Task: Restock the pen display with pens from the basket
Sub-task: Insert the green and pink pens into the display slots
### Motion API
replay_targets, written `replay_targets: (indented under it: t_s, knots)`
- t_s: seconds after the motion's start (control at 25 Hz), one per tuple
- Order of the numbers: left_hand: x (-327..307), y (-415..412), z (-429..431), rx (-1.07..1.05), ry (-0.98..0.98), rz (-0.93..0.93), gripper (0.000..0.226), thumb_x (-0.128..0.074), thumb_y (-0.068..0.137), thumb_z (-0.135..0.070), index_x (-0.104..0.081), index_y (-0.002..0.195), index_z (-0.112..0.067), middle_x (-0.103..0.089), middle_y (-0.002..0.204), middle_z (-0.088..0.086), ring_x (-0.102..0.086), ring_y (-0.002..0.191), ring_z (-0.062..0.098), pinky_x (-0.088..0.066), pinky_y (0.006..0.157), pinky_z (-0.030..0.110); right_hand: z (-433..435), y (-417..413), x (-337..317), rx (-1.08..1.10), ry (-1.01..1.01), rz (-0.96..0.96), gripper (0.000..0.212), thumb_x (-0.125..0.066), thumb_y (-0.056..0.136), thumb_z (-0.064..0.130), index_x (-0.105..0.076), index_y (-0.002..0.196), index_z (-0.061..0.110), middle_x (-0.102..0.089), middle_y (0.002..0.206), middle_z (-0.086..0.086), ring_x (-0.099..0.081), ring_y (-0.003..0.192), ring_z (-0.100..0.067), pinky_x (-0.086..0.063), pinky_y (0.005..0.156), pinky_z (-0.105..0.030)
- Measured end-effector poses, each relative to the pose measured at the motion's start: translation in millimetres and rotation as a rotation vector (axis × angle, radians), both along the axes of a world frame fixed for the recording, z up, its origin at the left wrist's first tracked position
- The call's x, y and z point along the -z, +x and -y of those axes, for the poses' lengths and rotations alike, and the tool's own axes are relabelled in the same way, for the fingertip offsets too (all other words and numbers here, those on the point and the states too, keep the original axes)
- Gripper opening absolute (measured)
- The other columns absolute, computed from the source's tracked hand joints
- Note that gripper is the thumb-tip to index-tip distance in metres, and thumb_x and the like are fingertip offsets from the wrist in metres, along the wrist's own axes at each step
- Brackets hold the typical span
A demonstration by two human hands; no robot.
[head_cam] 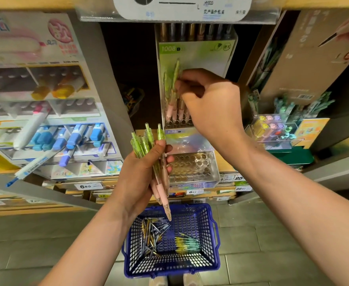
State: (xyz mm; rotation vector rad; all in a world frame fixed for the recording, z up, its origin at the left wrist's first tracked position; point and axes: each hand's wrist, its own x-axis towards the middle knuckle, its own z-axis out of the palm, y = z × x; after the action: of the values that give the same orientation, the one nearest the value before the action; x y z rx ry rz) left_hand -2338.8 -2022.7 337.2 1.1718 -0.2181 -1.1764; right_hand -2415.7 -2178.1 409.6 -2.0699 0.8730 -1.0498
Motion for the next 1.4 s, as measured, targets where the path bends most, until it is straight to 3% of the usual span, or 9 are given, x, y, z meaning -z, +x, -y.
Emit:
replay_targets:
  t_s: [0.16,0.36,0.48,0.56,0.68,0.92,1.12,1.24,1.4]
  knots:
    - [0.0,1.9,-3.2,0.015,0.014,-0.018,0.04,-0.071,0.093,-0.036,-0.063,0.121,-0.008,-0.061,0.08,0.01,-0.058,0.066,0.022,-0.052,0.058,0.029,-4.8,0.7,6.3,-0.027,-0.07,-0.176,0.012,-0.067,0.094,0.024,-0.079,0.094,0.022,-0.059,0.057,0.019,-0.062,0.064,0.0,-0.04,0.06,0.001]
    - [-0.3,0.6,-2.7,-0.024,0.042,-0.041,0.034,-0.071,0.093,-0.029,-0.064,0.116,-0.006,-0.064,0.08,0.012,-0.06,0.066,0.023,-0.055,0.061,0.03,-7.6,3.3,14.1,-0.031,-0.043,-0.276,0.016,-0.063,0.097,0.029,-0.076,0.105,0.023,-0.073,0.074,0.006,-0.069,0.067,-0.009,-0.05,0.064,-0.018]
    - [-1.3,-1.4,-2.7,-0.038,0.024,-0.048,0.033,-0.068,0.095,-0.022,-0.063,0.121,-0.001,-0.065,0.083,0.011,-0.06,0.067,0.022,-0.056,0.063,0.03,-8.2,3.9,11.9,-0.017,-0.037,-0.3,0.017,-0.064,0.097,0.029,-0.077,0.103,0.02,-0.075,0.076,0.003,-0.07,0.069,-0.01,-0.052,0.066,-0.018]
    - [-2.1,-2.4,-1.9,-0.044,0.008,-0.048,0.035,-0.068,0.095,-0.019,-0.063,0.123,0.002,-0.065,0.084,0.011,-0.061,0.068,0.021,-0.056,0.062,0.03,-13.2,-1.2,11.1,-0.027,0.044,-0.294,0.015,-0.066,0.096,0.028,-0.078,0.097,0.018,-0.074,0.077,0.009,-0.07,0.07,-0.006,-0.058,0.07,-0.022]
    - [-3.6,-4.6,0.2,-0.031,-0.025,-0.03,0.032,-0.069,0.095,-0.019,-0.067,0.118,0.002,-0.067,0.085,0.01,-0.062,0.07,0.019,-0.056,0.062,0.028,-27.7,-17.7,14.9,-0.156,0.298,-0.26,0.012,-0.068,0.095,0.026,-0.076,0.088,0.022,-0.069,0.063,0.013,-0.07,0.063,-0.001,-0.059,0.062,-0.018]
    - [-4.4,-9.7,2.4,0.002,-0.051,0.039,0.02,-0.069,0.095,-0.026,-0.078,0.103,-0.011,-0.07,0.082,0.01,-0.063,0.066,0.018,-0.055,0.059,0.027,-28.3,-32.4,23.5,-0.285,0.787,-0.276,0.011,-0.072,0.093,0.025,-0.074,0.103,0.02,-0.075,0.074,0.003,-0.069,0.065,-0.006,-0.055,0.064,-0.019]
    - [-2.3,-16.7,8.1,-0.039,-0.06,-0.032,0.025,-0.064,0.098,-0.022,-0.073,0.113,-0.004,-0.071,0.088,0.013,-0.066,0.07,0.019,-0.057,0.063,0.03,-28.4,-38.5,27.9,-0.269,0.869,-0.159,0.011,-0.067,0.096,0.017,-0.073,0.1,0.009,-0.07,0.075,-0.006,-0.068,0.064,-0.013,-0.059,0.066,-0.025]
    - [-0.8,-18.1,8.0,-0.05,-0.041,-0.046,0.025,-0.062,0.099,-0.019,-0.072,0.115,-0.003,-0.069,0.087,0.014,-0.064,0.069,0.019,-0.057,0.062,0.03,-26.1,-41.7,26.4,-0.337,0.892,-0.208,0.016,-0.065,0.098,0.017,-0.074,0.098,0.005,-0.069,0.074,-0.007,-0.067,0.067,-0.016,-0.061,0.073,-0.028]
    - [0.0,-19.4,8.3,-0.05,-0.05,-0.03,0.028,-0.063,0.099,-0.02,-0.07,0.12,-0.003,-0.066,0.086,0.014,-0.063,0.069,0.019,-0.056,0.062,0.029,-31.9,-43.8,27.9,-0.346,0.93,-0.151,0.017,-0.07,0.094,0.014,-0.071,0.108,0.006,-0.073,0.078,-0.008,-0.067,0.066,-0.019,-0.059,0.064,-0.026]
